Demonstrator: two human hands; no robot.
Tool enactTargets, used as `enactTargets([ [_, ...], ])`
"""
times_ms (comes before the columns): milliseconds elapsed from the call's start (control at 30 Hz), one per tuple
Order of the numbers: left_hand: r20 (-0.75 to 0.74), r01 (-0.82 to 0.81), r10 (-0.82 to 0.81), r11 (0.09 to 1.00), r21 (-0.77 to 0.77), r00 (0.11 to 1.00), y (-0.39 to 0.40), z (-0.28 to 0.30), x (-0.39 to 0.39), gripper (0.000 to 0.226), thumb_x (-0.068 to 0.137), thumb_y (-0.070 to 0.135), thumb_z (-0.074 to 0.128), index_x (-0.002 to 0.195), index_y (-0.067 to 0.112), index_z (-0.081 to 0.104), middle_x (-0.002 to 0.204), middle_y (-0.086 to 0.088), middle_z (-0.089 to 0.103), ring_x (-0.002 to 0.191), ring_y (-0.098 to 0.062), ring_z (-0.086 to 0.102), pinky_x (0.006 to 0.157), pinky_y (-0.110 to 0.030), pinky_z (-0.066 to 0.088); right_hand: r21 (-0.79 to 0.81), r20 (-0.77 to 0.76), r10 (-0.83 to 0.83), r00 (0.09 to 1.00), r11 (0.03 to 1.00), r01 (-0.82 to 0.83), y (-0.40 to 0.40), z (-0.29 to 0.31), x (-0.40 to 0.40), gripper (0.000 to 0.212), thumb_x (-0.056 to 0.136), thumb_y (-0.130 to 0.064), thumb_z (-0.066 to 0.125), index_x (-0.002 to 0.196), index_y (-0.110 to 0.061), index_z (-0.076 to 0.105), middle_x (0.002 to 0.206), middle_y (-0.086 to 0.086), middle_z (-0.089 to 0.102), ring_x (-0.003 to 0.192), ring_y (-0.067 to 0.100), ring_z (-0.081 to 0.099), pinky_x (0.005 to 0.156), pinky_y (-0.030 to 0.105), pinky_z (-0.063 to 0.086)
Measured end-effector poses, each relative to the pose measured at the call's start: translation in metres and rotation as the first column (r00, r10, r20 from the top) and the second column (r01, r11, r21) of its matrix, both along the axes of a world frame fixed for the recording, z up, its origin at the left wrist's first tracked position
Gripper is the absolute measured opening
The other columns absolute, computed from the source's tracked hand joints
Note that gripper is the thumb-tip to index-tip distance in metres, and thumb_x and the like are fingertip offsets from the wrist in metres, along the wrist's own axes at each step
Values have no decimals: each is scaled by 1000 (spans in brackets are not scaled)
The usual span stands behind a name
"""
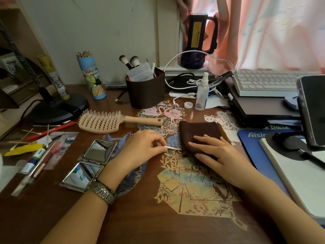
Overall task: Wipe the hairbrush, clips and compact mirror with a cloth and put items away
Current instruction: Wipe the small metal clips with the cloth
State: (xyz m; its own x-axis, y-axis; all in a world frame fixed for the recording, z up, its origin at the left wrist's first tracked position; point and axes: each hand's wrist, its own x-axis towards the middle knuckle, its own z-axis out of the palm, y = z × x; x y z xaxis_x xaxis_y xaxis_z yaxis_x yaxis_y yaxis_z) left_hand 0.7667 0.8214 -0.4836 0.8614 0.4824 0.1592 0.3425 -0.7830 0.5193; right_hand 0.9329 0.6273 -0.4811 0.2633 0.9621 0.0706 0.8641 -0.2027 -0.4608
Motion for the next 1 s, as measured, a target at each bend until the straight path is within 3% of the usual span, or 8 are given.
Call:
enactTargets([
  [133, 6, 13, -13, 1000, -2, 1000, -1, -1, 2, 10, 78, 38, 72, 85, 30, 72, 77, 15, 61, 66, -2, 53, 62, -22, 44, -76, 144, 46, 989, 996, -36, 2, -7, -4, 47, 89, -56, 37, 135, -53, 31, 150, -24, 22, 143, 5, 8, 118, 47, 3],
  [500, 16, 4, -4, 1000, -14, 1000, 0, 0, 2, 6, 78, 34, 74, 81, 30, 71, 76, 16, 61, 68, -3, 55, 65, -27, 49, -106, 186, 36, 982, 994, -17, 6, -6, -11, 49, 91, -55, 26, 139, -51, 28, 153, -21, 19, 144, 10, 5, 117, 52, 6],
  [767, 31, 15, -15, 1000, 4, 999, 1, -1, 3, 4, 79, 33, 73, 82, 31, 71, 75, 18, 60, 68, 0, 54, 63, -20, 44, -93, 183, 35, 982, 996, -19, 18, -7, -24, 53, 88, -57, 20, 140, -49, 27, 153, -19, 21, 145, 13, 6, 117, 54, 4],
  [867, 38, 21, -22, 1000, 21, 999, 0, -2, 4, 4, 80, 32, 72, 84, 30, 72, 73, 18, 58, 69, 4, 53, 59, -10, 37, -71, 185, 16, 983, 997, -3, 24, -6, -31, 49, 92, -54, 25, 140, -48, 29, 152, -18, 24, 145, 14, 9, 116, 54, 3],
  [1000, 52, 26, -28, 999, 29, 998, -1, -4, 8, 4, 81, 28, 71, 85, 27, 73, 72, 19, 57, 67, 5, 52, 58, -10, 36, -51, 185, -3, 983, 999, 13, 28, -6, -35, 45, 96, -48, 32, 141, -47, 29, 151, -17, 25, 144, 14, 9, 116, 54, 3],
])
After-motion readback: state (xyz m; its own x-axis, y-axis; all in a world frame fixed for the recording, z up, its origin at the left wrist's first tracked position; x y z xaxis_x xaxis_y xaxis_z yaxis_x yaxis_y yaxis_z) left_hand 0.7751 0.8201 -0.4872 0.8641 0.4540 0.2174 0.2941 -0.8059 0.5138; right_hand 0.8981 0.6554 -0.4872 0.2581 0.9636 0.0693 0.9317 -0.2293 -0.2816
